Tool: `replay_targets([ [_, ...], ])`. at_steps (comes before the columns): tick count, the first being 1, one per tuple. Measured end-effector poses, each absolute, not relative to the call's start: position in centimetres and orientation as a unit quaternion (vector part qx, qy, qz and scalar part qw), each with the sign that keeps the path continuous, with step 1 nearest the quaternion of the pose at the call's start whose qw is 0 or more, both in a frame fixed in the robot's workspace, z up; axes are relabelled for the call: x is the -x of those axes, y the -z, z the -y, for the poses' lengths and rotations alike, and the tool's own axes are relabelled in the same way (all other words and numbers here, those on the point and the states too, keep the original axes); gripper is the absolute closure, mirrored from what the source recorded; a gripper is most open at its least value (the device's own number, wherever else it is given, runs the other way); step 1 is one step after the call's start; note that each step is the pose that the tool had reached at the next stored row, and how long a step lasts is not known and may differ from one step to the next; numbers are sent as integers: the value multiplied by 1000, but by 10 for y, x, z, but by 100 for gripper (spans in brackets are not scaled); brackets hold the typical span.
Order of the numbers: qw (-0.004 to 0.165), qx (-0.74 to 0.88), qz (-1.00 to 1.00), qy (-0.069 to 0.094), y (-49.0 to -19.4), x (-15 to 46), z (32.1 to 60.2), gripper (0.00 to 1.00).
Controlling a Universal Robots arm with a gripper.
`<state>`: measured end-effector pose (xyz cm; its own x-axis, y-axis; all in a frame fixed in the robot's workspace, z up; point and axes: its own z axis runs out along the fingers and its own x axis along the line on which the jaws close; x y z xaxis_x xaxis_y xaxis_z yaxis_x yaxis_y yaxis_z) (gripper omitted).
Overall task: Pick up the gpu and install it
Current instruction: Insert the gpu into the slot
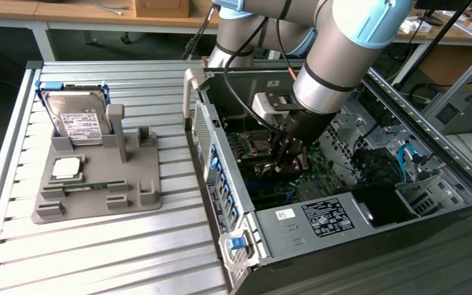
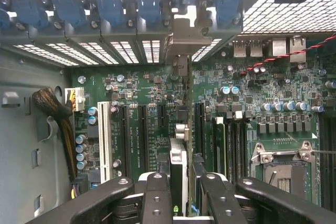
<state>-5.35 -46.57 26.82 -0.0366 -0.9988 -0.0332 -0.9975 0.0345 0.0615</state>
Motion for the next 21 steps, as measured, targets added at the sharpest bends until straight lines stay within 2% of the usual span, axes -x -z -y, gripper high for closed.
replay_targets([
  [13,9,-694,719,34,-275,54,466,73],
  [17,-10,-694,720,15,-275,54,466,73],
  [21,-10,-694,720,15,-275,54,466,73],
])
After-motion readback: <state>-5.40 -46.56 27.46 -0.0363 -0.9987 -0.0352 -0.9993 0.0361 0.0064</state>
